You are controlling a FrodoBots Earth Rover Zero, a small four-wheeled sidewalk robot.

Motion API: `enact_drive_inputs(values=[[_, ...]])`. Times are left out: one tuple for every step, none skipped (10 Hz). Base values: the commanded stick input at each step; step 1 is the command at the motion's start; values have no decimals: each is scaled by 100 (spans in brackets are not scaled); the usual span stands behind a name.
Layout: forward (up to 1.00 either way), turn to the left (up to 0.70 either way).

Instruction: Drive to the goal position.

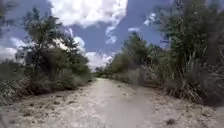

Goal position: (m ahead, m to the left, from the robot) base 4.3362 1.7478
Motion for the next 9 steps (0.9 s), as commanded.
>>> enact_drive_inputs(values=[[45, 0], [45, 0], [45, 0], [45, 0], [45, 0], [45, 0], [45, 0], [45, 0], [45, 0]])
